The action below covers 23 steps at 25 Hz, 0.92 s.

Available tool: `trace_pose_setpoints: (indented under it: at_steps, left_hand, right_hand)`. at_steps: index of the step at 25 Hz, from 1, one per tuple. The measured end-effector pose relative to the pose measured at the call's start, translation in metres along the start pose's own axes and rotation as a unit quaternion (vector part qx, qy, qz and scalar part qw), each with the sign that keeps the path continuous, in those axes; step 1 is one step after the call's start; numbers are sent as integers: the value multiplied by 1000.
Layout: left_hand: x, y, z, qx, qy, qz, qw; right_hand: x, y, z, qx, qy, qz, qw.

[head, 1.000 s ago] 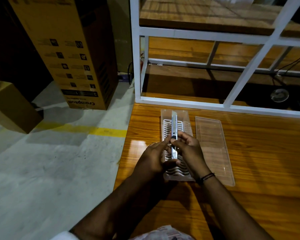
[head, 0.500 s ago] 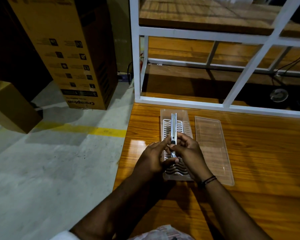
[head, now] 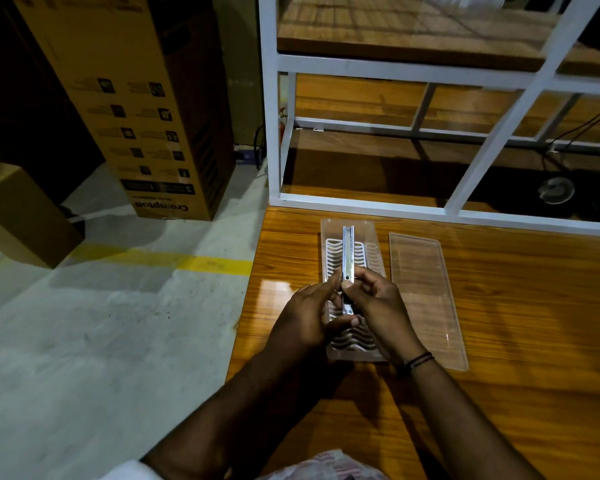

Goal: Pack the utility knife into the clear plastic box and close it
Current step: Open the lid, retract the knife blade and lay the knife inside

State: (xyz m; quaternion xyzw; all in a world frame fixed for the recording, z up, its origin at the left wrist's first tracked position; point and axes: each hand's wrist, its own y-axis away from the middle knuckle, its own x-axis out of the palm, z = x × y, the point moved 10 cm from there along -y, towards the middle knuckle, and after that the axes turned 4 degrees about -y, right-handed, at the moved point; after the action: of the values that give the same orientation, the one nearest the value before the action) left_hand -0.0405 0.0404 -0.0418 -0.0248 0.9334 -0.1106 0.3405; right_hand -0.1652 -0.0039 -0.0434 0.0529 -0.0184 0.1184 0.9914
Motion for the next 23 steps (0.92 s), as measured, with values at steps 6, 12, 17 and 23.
trace_pose_setpoints:
  at_steps: [6, 12, 17, 23]
  left_hand:
    - [0, 0, 0, -8, -4, 4, 1000]
    - [-1, -1, 1, -12, -7, 10, 1000]
    - [-3, 0, -5, -14, 10, 8, 1000]
    - [-11, 5, -9, -38, 18, -6, 999]
  right_hand:
    - [0, 0, 1, -2, 25, 14, 1000]
    - [1, 1, 7, -3, 44, 23, 999]
    - [0, 4, 18, -19, 96, 8, 995]
    - [6, 0, 27, -68, 320, -49, 944]
